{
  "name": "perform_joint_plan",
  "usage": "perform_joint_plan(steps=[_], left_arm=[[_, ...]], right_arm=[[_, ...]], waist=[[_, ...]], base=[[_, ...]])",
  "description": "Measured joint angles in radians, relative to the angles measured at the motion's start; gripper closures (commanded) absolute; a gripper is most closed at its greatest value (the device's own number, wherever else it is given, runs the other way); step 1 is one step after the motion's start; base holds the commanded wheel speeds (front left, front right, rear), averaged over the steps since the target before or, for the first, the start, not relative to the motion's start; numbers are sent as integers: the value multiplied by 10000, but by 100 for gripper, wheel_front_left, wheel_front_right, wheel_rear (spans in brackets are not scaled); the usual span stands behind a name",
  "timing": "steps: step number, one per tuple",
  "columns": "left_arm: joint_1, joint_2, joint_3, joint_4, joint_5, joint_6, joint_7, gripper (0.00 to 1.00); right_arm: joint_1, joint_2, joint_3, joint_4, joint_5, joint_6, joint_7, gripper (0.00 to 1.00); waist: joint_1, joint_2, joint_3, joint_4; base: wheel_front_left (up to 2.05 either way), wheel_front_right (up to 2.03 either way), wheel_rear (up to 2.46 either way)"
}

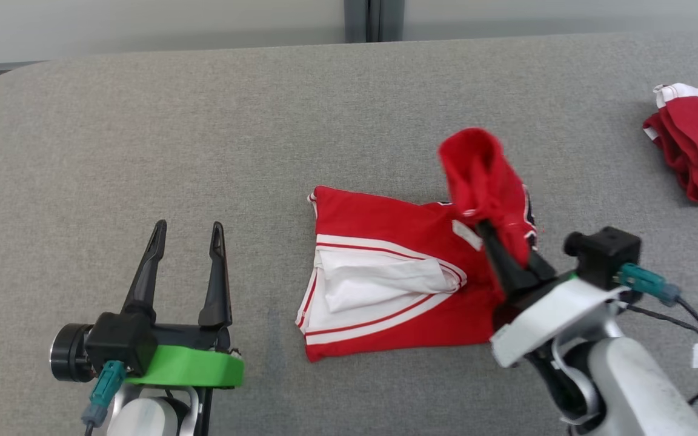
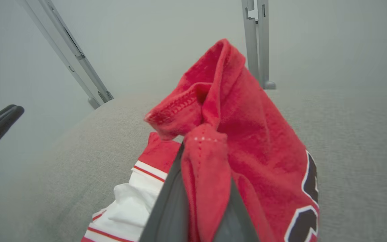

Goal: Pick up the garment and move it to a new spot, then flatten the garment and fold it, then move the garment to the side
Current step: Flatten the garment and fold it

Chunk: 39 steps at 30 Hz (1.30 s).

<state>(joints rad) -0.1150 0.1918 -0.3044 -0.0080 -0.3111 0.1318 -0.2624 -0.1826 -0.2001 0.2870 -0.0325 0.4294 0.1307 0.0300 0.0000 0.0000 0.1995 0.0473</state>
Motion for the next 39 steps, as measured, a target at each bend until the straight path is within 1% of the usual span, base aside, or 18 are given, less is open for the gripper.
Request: perform_joint_plan(steps=[4, 8, 9, 10, 11, 14, 17, 21, 25, 28, 31, 34, 37, 39], left_arm=[[-65, -119, -123, 77, -6, -40, 0, 0], [-250, -221, -207, 163, -4, -100, 0, 0], [-291, -259, -213, 180, 0, -117, 0, 0], [-328, -286, -226, 213, 15, -132, 0, 0], [-353, -309, -236, 232, 33, -144, 0, 0], [-416, -372, -188, 270, 63, -174, 0, 0], [-423, -389, -88, 307, 119, -174, 0, 0], [-417, -393, 52, 343, 159, -174, 0, 0], [-379, -378, 174, 387, 207, -161, 0, 0], [-289, -318, 268, 466, 221, -117, 0, 0], [-80, -217, 407, 525, 217, -75, 0, 0], [105, -90, 522, 539, 209, 13, 13, 0], [312, 63, 571, 537, 199, 90, 105, 0], [520, 142, 602, 533, 157, 96, 194, 0]], right_arm=[[-574, 918, 867, 788, 217, 0, -44, 100], [-1090, 1246, 1465, 1747, 477, 0, -198, 100], [-1202, 1300, 1590, 2061, 474, -2, -199, 81], [-1304, 1319, 1697, 2336, 449, 0, -257, 52], [-1360, 1335, 1739, 2479, 533, -2, -341, 0], [-1659, 1381, 2130, 2700, 644, 0, -846, 0], [-1935, 1361, 2433, 2508, 654, 0, -1459, 0], [-1993, 955, 2318, 1941, 577, 0, -2161, 0], [-1757, 345, 1233, 1285, 171, 0, -2454, 0], [-1046, -128, 119, 947, -178, 0, -2502, 0], [-142, -420, -1055, 573, -512, 0, -2318, 0], [656, -506, -1921, 180, -748, 0, -2084, 0], [1297, -426, -2418, -213, -940, 0, -1845, 0], [1663, -311, -2568, -462, -1080, 0, -1662, 0]], waist=[[0, 0, 55, 283], [0, 0, 247, 559], [0, 0, 321, 623], [0, 0, 393, 691], [0, 0, 447, 740], [0, 0, 647, 884], [0, 0, 783, 928], [0, 0, 783, 820], [0, 0, 669, 617], [0, 0, 540, 452], [0, 0, 355, 266], [0, 0, 156, 89], [0, 0, -96, -60], [0, 0, -293, -145]], base=[[0, 0, 0], [0, 0, 0], [0, 0, 0], [0, 0, 0], [0, 0, 0], [0, 0, 0], [0, 0, 0], [0, 0, 0], [0, 0, 0], [0, 0, 0], [0, 0, 0], [0, 0, 0], [0, 0, 0], [0, 0, 0]])
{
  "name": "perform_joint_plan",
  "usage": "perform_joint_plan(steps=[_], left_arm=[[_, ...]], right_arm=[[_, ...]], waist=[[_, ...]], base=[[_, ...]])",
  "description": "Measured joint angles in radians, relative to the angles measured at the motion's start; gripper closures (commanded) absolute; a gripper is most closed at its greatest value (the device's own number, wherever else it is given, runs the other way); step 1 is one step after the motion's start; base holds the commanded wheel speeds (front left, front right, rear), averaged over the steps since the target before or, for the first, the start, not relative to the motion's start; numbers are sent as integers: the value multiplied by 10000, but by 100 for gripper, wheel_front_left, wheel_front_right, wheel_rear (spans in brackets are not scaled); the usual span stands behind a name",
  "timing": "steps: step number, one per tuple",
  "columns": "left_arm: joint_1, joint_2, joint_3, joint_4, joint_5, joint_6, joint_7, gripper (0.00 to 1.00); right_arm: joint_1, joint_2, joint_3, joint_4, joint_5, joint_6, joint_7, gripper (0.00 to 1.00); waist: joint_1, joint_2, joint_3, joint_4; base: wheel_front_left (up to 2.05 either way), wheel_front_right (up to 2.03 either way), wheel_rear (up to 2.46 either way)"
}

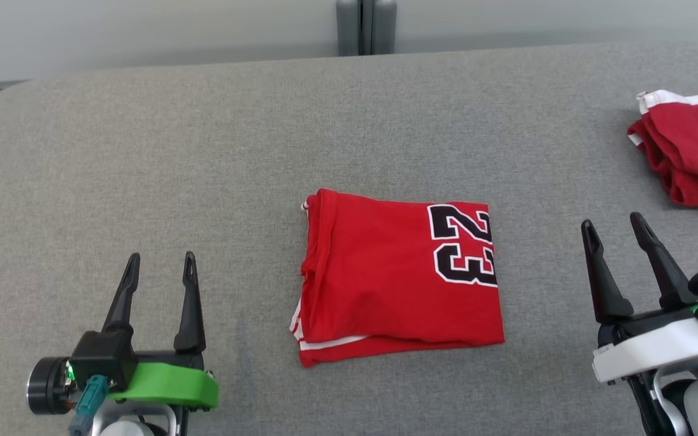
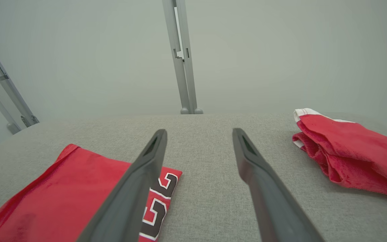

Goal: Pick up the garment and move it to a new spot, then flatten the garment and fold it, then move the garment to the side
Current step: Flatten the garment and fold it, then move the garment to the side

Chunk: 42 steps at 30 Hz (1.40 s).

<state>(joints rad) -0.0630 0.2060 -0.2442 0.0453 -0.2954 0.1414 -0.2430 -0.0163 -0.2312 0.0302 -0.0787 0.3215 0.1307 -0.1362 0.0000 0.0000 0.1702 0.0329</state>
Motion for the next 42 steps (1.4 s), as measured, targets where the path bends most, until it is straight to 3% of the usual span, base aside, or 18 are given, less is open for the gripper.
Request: perform_joint_plan(steps=[19, 42], left_arm=[[1395, 424, -10, -155, -297, 115, 535, 0], [1180, 520, -102, -81, -441, 171, 466, 0]], right_arm=[[1955, 604, -290, -1168, -351, 0, 997, 0], [1977, 677, -529, -1164, -372, 0, 1170, 0]], waist=[[0, 0, -1820, -379], [0, 0, -1756, -163]], base=[[0, 0, 0], [0, 0, 0]])
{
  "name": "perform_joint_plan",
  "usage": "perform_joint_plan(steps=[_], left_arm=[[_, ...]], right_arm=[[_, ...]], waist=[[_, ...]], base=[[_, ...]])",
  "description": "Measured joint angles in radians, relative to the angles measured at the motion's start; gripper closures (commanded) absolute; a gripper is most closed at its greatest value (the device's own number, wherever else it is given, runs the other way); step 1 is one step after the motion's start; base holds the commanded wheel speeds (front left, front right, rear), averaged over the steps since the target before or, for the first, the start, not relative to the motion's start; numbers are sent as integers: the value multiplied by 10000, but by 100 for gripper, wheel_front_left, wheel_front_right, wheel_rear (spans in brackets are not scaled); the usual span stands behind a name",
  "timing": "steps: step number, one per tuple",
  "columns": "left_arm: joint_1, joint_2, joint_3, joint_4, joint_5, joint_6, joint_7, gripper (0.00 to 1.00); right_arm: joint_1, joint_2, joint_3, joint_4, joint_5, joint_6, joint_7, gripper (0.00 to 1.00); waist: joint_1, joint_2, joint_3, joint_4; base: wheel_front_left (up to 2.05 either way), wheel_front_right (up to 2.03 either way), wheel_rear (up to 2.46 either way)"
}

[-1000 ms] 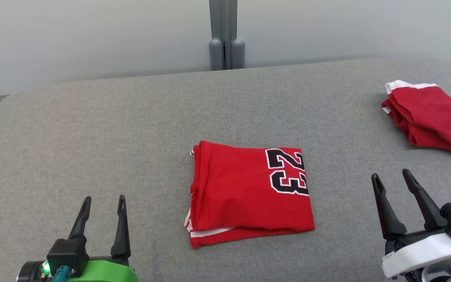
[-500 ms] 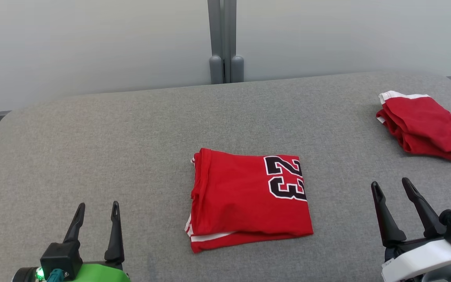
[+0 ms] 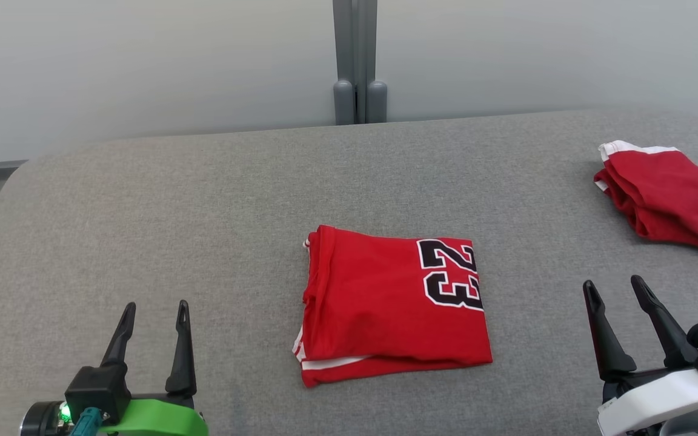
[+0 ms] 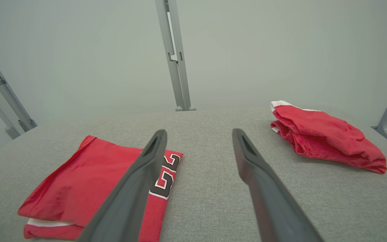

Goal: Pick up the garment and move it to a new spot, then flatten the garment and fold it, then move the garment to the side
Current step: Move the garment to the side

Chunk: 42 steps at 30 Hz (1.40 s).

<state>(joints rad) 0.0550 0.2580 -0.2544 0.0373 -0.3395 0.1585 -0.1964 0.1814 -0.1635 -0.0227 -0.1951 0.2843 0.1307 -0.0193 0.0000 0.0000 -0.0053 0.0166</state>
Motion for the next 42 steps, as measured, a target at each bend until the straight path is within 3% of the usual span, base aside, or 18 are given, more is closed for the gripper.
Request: perform_joint_plan(steps=[8, 15, 27, 28, 29, 30, 37, 42], left_arm=[[-679, -12, -127, -94, 105, -107, -178, 0], [-1821, -476, -395, -184, 330, -276, -474, 0], [-2900, -1235, -556, -100, 752, -648, -646, 0], [-2911, -1271, -533, -127, 807, -679, -646, 0], [-2911, -1292, -506, -132, 851, -708, -646, 0], [-2910, -1308, -472, -134, 882, -725, -646, 0], [-2849, -1319, -251, -205, 1141, -897, -658, 0], [-2802, -1239, -201, -502, 1377, -1005, -660, 0]], right_arm=[[-86, -102, -163, 153, 33, 0, -2, 0], [-874, -483, -98, 890, 207, 0, 104, 0], [-2471, -823, 1227, 4161, 986, -4, 493, 0], [-2544, -857, 1337, 4253, 1164, -4, 552, 22], [-2595, -918, 1419, 4284, 1266, -6, 614, 66], [-2654, -980, 1480, 4289, 1384, -6, 627, 100], [-2778, -1064, 1695, 3852, 1615, 4, 635, 100], [-3045, -1076, 1432, 3306, 1432, 12, 522, 100]], waist=[[0, 0, 445, 370], [0, 0, 1296, 1048], [0, 0, 2934, 2275], [1, 0, 3017, 2363], [0, 0, 3081, 2422], [0, 0, 3157, 2479], [0, 0, 3333, 2318], [1, 0, 3346, 1679]], base=[[0, 0, 0], [0, 0, 0], [0, 0, 0], [0, 0, 0], [0, 0, 0], [0, 0, 0], [0, 0, 0], [0, 0, 0]])
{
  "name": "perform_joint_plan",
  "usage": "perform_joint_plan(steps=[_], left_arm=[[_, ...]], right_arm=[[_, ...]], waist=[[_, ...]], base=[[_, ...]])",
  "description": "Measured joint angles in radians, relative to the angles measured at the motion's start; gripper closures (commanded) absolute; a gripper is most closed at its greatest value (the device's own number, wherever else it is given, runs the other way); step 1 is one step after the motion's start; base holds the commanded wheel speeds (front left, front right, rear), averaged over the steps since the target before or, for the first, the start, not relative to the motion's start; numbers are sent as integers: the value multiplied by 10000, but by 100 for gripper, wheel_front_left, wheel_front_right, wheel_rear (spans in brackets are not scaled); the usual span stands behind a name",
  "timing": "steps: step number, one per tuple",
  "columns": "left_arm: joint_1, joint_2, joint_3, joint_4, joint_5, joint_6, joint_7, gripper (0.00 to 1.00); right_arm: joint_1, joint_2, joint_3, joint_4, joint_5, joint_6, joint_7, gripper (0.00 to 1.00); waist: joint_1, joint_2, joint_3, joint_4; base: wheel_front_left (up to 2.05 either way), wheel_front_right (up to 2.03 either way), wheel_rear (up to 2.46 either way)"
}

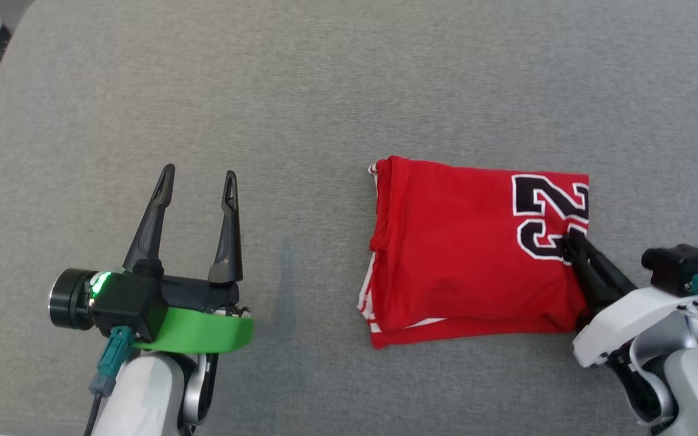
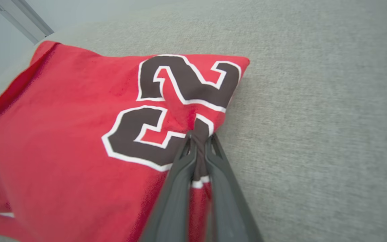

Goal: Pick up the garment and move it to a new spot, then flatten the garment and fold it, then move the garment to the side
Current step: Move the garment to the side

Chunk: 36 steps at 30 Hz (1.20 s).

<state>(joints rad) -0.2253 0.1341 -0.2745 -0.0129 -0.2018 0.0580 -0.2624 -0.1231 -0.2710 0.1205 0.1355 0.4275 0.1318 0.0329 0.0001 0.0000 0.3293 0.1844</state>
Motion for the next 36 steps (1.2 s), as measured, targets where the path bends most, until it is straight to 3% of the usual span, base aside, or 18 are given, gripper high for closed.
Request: perform_joint_plan(steps=[7, 14, 21, 25, 26, 27, 28, 29, 36], left_arm=[[-337, 61, -353, -270, 290, -284, -2, 0], [-1229, 38, -849, -339, 556, -579, 165, 0], [-2114, 134, -1185, -514, 913, -807, 504, 0], [-2557, 178, -1365, -685, 1068, -918, 667, 0], [-2676, 178, -1406, -719, 1089, -934, 677, 0], [-2776, 176, -1450, -746, 1129, -947, 690, 0], [-2839, 178, -1486, -757, 1158, -957, 696, 0], [-2907, 180, -1517, -769, 1166, -999, 723, 0], [-2988, 236, -1459, -727, 1174, -922, 683, 0]], right_arm=[[-907, -842, -709, -307, -17, -2, -111, 100], [-2477, -2836, -1415, 2, 207, -4, -123, 100], [-4262, -4660, -1476, 1639, 709, -4, -1005, 100], [-4982, -5005, -1402, 2907, 917, -4, -1498, 100], [-5156, -5055, -1386, 3371, 913, -2, -1559, 95], [-5306, -5074, -1406, 3802, 880, -2, -1691, 60], [-5431, -5076, -1411, 4109, 863, -2, -1793, 4], [-5601, -5062, -1453, 4500, 759, -2, -1960, 0], [-6249, -4364, -1770, 6077, 309, -4, -2853, 0]], waist=[[0, 0, 58, -1279], [0, 0, 540, -2343], [0, 0, 1641, -2795], [1, 0, 2309, -2851], [1, 1, 2487, -2857], [1, 0, 2653, -2859], [1, 0, 2779, -2860], [1, 0, 2931, -2859], [2, 0, 3430, -2935]], base=[[0, 0, 0], [0, 0, 0], [0, 0, 0], [0, 0, 0], [0, 0, 0], [0, 0, 0], [0, 0, 0], [0, 0, 0], [0, 0, 0]])
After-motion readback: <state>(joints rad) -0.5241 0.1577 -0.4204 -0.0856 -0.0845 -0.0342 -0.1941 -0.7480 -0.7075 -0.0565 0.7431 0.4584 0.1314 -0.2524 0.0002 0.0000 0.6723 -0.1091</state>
